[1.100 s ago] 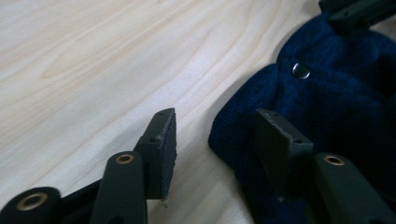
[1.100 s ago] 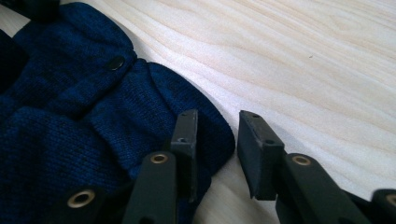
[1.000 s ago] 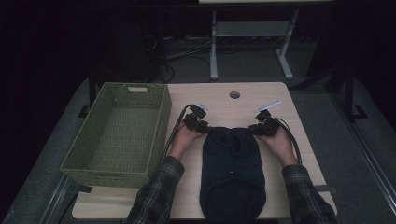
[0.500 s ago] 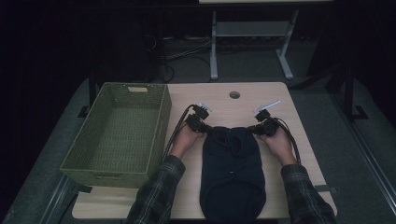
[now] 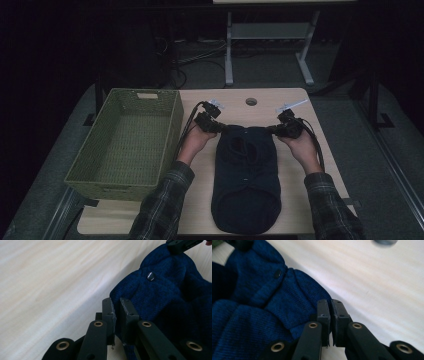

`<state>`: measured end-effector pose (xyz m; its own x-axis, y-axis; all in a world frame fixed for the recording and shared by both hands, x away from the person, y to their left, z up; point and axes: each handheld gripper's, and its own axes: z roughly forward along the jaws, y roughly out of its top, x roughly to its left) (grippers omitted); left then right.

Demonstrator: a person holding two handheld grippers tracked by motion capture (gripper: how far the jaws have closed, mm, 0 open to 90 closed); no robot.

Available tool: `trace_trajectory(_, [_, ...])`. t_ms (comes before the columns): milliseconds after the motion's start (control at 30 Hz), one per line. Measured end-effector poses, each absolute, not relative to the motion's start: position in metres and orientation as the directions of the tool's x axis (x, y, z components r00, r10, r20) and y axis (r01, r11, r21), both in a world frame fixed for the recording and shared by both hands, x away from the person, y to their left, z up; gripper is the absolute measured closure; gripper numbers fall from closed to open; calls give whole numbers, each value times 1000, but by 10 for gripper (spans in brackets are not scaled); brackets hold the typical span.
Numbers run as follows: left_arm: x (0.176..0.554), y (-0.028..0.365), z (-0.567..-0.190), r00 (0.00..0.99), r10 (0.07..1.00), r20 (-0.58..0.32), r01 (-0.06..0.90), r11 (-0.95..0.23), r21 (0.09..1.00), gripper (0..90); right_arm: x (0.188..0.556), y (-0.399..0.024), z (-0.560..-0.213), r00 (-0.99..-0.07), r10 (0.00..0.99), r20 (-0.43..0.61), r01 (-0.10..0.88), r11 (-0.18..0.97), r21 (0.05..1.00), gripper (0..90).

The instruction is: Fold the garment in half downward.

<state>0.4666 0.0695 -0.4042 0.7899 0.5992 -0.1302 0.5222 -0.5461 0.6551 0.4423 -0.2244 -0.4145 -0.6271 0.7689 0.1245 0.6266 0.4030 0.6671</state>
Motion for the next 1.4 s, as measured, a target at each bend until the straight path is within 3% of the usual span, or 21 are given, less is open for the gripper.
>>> trace_trajectory(267, [468,75,-379,785,600,-151,511,-491,706,830,443,-226,-390,-632,768,101,600,404,691,860])
trace_trajectory(800, [461,71,-329,787,617,13,397,-523,754,831,442,-223,-332,-639,769,5,509,419,752,861])
trace_trajectory(1400, [425,73,-334,817,576,13,372,-545,751,831,406,-227,-351,-668,744,3,472,421,774,857])
